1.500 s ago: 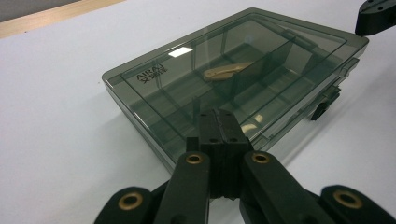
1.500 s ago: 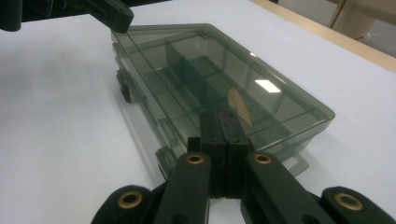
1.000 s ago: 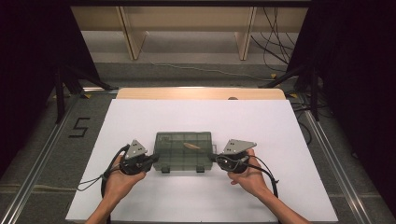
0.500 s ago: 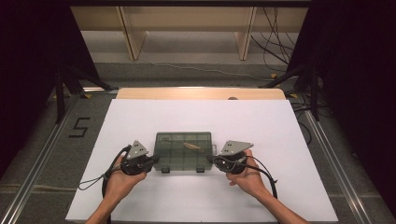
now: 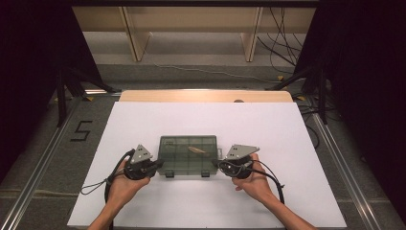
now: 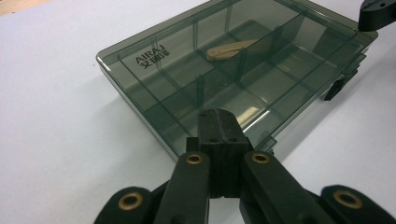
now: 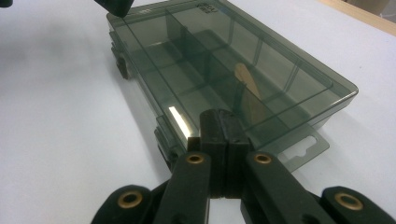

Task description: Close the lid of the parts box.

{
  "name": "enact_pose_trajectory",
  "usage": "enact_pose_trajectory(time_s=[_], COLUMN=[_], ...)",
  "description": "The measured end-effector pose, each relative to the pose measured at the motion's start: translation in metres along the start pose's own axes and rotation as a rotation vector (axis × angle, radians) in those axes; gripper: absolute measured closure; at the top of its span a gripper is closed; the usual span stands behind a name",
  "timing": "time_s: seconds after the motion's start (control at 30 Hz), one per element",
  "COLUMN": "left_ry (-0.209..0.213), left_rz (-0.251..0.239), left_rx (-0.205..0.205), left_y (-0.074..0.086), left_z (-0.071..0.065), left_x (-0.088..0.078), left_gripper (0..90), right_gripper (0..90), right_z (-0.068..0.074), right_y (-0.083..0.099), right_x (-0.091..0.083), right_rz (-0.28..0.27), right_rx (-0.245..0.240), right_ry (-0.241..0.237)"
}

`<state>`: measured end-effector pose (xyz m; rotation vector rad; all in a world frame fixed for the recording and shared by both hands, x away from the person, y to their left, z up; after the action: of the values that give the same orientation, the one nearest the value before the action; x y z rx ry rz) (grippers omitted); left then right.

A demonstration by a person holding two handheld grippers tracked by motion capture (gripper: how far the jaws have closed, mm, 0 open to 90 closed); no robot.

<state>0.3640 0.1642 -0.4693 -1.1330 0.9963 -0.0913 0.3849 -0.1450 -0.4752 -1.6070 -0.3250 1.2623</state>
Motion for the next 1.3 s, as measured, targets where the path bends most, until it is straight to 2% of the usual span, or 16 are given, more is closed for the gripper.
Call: enact_pose_trajectory(time_s=[0.43, 0.6, 0.63, 0.67, 0.77, 0.8, 0.83, 0.87, 0.9, 0.97, 1.07, 1.1, 1.13, 1.17, 1.23, 1.3], left_ry=[-0.007, -0.015, -0.021, -0.022, -0.023, -0.062, -0.061, -0.050, -0.036, -0.034, -0.030, -0.040, -0.042, -0.038, -0.036, -0.046], left_rz=[-0.001, -0.019, -0.027, -0.017, -0.039, -0.044, -0.061, -0.053, -0.050, -0.057, -0.059, -0.079, -0.084, -0.074, -0.084, -0.106], left_rx=[0.014, 0.005, -0.012, 0.004, -0.010, 0.046, 0.044, 0.034, -0.012, 0.004, -0.001, -0.019, -0.019, 0.003, 0.001, -0.019], left_y=[0.000, -0.001, -0.001, -0.001, -0.002, -0.004, -0.005, -0.005, -0.004, -0.005, -0.005, -0.006, -0.007, -0.007, -0.008, -0.009], left_z=[-0.001, -0.001, -0.002, 0.000, 0.001, 0.006, 0.006, 0.004, 0.001, 0.002, 0.000, -0.001, -0.001, 0.001, 0.001, 0.000], left_x=[0.001, 0.001, 0.001, 0.000, -0.002, -0.003, -0.003, -0.004, -0.005, -0.005, -0.005, -0.004, -0.005, -0.007, -0.008, -0.008], left_gripper=[90.0, 89.9, 89.9, 89.7, 89.3, 89.2, 89.2, 89.1, 88.9, 88.6, 87.9, 87.5, 87.2, 86.9, 86.2, 84.4], right_gripper=[90.0, 88.2, 87.7, 86.8, 84.0, 83.2, 82.1, 81.1, 79.7, 77.6, 73.5, 71.5, 69.5, 67.2, 62.3, 58.7], right_z=[0.000, -0.001, -0.001, -0.001, -0.003, -0.003, -0.004, -0.004, -0.004, -0.005, -0.008, -0.009, -0.010, -0.011, -0.012, -0.014], right_y=[0.000, 0.000, 0.000, 0.000, -0.002, -0.003, -0.004, -0.004, -0.005, -0.006, -0.007, -0.008, -0.008, -0.009, -0.010, -0.011], right_x=[0.000, 0.000, 0.000, -0.001, -0.004, -0.005, -0.007, -0.008, -0.010, -0.012, -0.017, -0.019, -0.020, -0.022, -0.025, -0.029], right_rz=[-0.002, -0.016, -0.018, -0.021, -0.039, -0.061, -0.063, -0.078, -0.086, -0.110, -0.114, -0.126, -0.134, -0.131, -0.147, -0.164], right_rx=[-0.005, 0.012, 0.012, 0.022, 0.033, 0.033, 0.035, 0.037, 0.048, 0.056, 0.069, 0.064, 0.072, 0.085, 0.101, 0.109], right_ry=[0.005, 0.008, 0.006, 0.009, 0.012, 0.018, 0.016, 0.022, 0.022, 0.023, 0.033, 0.041, 0.049, 0.049, 0.055, 0.064])
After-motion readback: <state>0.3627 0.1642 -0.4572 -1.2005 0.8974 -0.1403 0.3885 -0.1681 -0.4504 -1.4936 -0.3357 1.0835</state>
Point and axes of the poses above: each handheld gripper's, and its own axes: x roughly forward along the jaws, y roughly out of its underside, z roughly to its left, the point moved 2 cm from there along x, roughly forward along the jaws, and after that the axes turned 6 degrees about x, right-handed, at the moved point
